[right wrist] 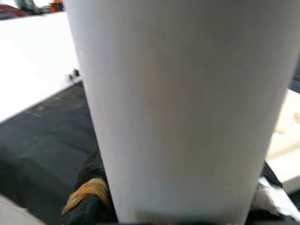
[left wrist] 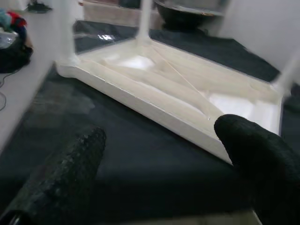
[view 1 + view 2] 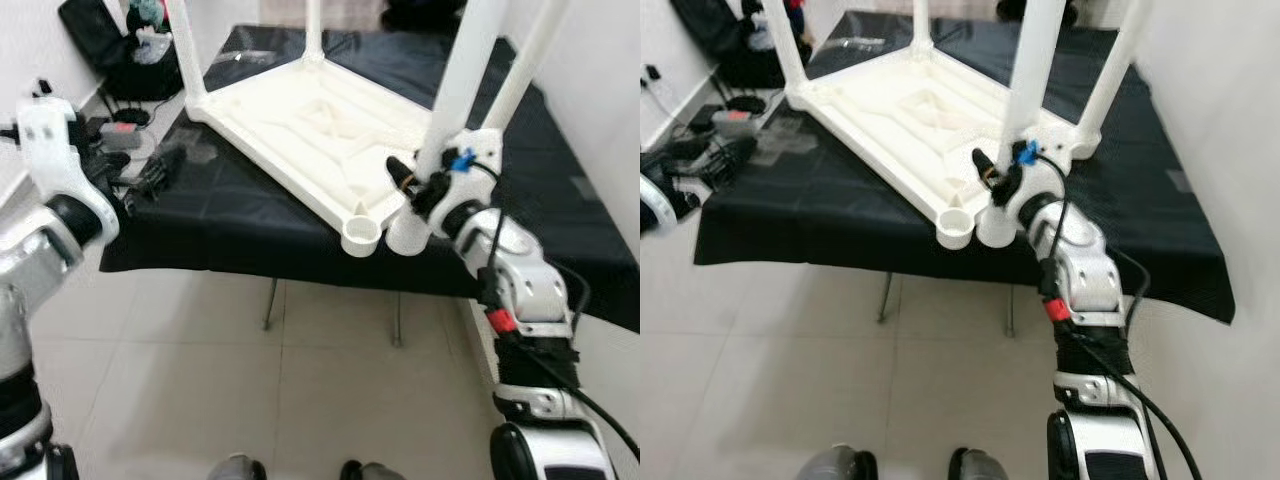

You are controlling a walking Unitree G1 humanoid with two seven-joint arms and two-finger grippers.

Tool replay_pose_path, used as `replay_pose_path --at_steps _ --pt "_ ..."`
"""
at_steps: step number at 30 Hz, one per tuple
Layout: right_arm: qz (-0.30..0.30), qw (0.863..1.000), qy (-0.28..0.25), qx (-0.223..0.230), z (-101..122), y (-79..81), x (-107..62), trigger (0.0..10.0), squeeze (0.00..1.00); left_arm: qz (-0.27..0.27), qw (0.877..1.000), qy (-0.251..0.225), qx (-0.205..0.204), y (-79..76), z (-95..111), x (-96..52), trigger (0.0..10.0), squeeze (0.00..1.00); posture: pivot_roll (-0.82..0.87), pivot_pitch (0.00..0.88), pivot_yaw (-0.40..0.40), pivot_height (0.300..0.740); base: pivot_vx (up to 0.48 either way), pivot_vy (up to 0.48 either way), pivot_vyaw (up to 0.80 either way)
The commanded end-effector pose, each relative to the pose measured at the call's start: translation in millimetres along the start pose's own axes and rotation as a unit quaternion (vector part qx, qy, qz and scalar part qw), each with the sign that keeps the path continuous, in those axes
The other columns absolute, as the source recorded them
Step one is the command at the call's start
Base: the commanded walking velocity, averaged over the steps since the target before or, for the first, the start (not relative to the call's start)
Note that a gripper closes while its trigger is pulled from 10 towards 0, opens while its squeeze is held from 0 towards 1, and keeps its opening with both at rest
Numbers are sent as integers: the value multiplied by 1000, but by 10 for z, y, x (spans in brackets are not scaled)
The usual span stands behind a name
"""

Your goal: Building children table

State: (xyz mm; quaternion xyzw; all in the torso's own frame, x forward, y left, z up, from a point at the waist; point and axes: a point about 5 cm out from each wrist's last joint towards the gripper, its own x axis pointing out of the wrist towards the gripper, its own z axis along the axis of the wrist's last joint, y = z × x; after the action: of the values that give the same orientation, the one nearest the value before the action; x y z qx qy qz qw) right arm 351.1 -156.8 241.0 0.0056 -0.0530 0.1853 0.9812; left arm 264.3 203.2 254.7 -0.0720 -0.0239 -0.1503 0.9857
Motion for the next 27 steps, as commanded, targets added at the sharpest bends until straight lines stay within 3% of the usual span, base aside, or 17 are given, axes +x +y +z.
replay_pose_path --at_steps 1,3,5,9,18,21,24,27 --pt "10 1000 -17 6 39 38 -24 10000 0 -7 999 30 -5 -117 -208 -33 10000 0 -21 105 -37 740 0 0 0" --pt "26 999 -11 17 -23 126 -69 10000 0 -10 998 53 -39 -254 -452 -109 10000 0 -23 105 -39 740 0 0 0" --pt "41 999 3 33 -109 228 -116 10000 0 -23 997 70 -39 -380 -615 -169 10000 0 -27 102 -36 740 0 0 0" --pt "54 998 1 44 -160 344 -160 10000 0 -48 995 76 -42 -533 -747 -213 10000 0 -36 96 -23 740 0 0 -600" --pt "61 997 7 37 -198 395 -182 10000 0 -72 994 74 -38 -630 -779 -205 10000 0 -48 86 -13 740 0 0 -178" --pt "88 994 -12 71 -174 421 -223 10000 0 -77 994 72 -38 -679 -804 -230 10000 0 -49 85 -12 740 0 0 0" --pt "78 994 -18 72 -150 412 -234 10000 0 -79 994 69 -37 -710 -813 -235 10000 0 -48 85 -15 740 0 0 517" --pt "50 998 0 37 -173 389 -213 10000 0 -80 994 63 -36 -730 -823 -241 10000 0 -51 86 -15 740 0 0 0"
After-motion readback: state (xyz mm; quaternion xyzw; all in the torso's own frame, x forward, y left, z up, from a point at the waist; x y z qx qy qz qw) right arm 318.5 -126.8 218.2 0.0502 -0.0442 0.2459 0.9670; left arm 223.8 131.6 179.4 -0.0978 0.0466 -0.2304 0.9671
